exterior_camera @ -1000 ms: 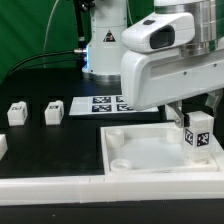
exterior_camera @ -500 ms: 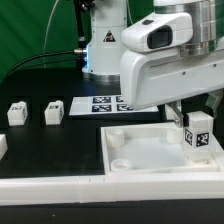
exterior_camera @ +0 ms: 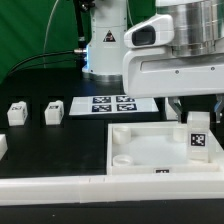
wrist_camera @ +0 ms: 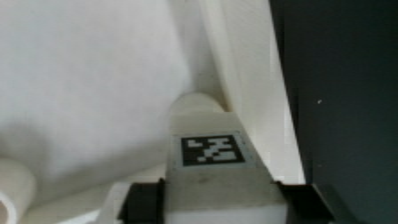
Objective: Assemble one leg
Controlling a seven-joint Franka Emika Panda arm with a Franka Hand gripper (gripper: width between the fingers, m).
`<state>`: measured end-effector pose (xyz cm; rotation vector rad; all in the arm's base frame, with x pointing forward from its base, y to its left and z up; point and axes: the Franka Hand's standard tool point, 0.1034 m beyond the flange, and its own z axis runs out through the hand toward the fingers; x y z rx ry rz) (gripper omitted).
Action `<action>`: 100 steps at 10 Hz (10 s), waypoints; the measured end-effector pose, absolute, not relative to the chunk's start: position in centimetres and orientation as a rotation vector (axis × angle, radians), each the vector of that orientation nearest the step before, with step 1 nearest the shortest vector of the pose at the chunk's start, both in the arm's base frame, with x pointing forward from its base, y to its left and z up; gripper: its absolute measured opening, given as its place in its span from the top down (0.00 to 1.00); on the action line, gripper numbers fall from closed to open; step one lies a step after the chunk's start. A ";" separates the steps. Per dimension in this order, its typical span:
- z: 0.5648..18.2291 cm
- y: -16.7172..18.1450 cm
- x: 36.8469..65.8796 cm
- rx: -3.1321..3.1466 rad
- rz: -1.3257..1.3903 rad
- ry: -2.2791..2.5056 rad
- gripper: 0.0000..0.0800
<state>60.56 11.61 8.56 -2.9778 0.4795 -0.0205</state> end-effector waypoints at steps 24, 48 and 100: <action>7.9 12.5 60.5 -3.014 -0.043 -0.695 0.19; 7.4 12.3 60.3 -2.394 0.098 1.750 0.63; 8.0 11.0 62.4 -3.022 0.037 -0.065 0.19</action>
Offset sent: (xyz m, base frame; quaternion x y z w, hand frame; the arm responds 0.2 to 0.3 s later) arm -0.0038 -0.0055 -0.0041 -0.0065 0.0020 0.3279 0.9447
